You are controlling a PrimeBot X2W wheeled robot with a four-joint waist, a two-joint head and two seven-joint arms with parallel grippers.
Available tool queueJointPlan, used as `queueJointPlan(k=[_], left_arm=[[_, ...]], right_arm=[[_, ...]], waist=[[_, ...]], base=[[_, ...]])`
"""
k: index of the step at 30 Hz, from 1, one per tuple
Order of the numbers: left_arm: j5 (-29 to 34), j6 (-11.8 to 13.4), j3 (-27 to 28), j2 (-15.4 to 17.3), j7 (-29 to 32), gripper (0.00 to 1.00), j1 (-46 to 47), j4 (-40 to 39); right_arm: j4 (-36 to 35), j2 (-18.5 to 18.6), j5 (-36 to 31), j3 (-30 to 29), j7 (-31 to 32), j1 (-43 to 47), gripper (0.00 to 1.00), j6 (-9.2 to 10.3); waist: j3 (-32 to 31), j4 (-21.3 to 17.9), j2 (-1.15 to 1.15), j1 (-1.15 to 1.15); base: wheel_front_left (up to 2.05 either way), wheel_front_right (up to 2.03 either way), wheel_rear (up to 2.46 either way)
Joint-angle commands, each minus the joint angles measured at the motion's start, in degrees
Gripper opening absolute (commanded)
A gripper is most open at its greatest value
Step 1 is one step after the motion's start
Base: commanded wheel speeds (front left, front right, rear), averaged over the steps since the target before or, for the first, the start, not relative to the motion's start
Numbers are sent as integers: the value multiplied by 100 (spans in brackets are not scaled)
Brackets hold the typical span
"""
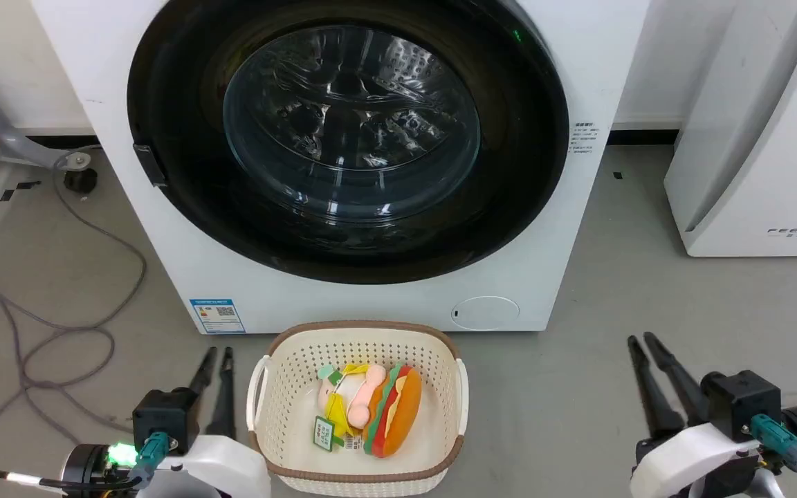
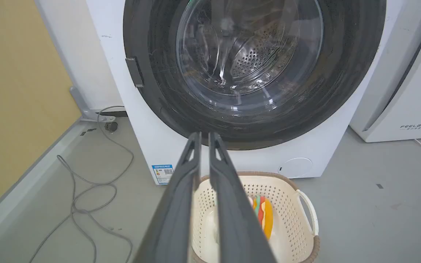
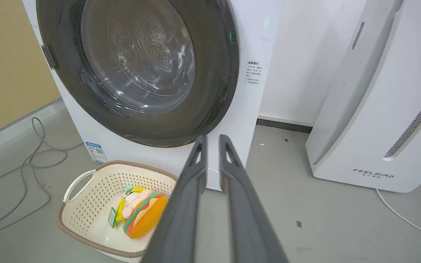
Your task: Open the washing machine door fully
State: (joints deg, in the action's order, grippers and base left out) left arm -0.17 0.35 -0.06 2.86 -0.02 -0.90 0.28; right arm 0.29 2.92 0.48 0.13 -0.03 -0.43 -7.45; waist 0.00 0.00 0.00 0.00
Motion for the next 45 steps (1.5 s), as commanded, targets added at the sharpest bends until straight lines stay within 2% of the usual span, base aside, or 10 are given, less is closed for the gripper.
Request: queueJointPlan(k=[1, 10, 11, 19, 23, 39, 45], left_arm=[[-2, 0, -2, 0, -3, 100, 0, 3], [-61, 10, -79, 0, -112, 100, 39, 118], [-68, 11, -86, 0, -124, 100, 44, 128], [-117, 24, -145, 0, -220, 100, 76, 205], [-145, 32, -174, 0, -268, 100, 94, 238], [-265, 74, -278, 0, -459, 100, 174, 334], [-302, 87, -311, 1, -531, 100, 213, 358]], right_arm=[[1, 0, 4, 1, -2, 1, 100, 0], [96, 0, 114, -20, -105, 10, 100, 0], [107, 0, 131, -23, -118, 9, 0, 0], [203, -1, 316, -46, -219, 2, 0, -1], [249, -1, 636, -66, -267, -15, 0, -1], [570, 0, 3114, -109, -434, -348, 0, -1], [844, 153, 3843, -149, -421, -688, 0, -1]], waist=[[0, 0, 0, 0], [7, -4, 0, 0], [8, -4, 0, 0], [15, -9, 0, 0], [24, -10, 0, 0], [57, -24, 0, 0], [79, -37, 0, 0]], base=[[0, 0, 0], [0, 0, 0], [0, 0, 0], [0, 0, 0], [0, 0, 0], [0, 0, 0], [0, 0, 0]])
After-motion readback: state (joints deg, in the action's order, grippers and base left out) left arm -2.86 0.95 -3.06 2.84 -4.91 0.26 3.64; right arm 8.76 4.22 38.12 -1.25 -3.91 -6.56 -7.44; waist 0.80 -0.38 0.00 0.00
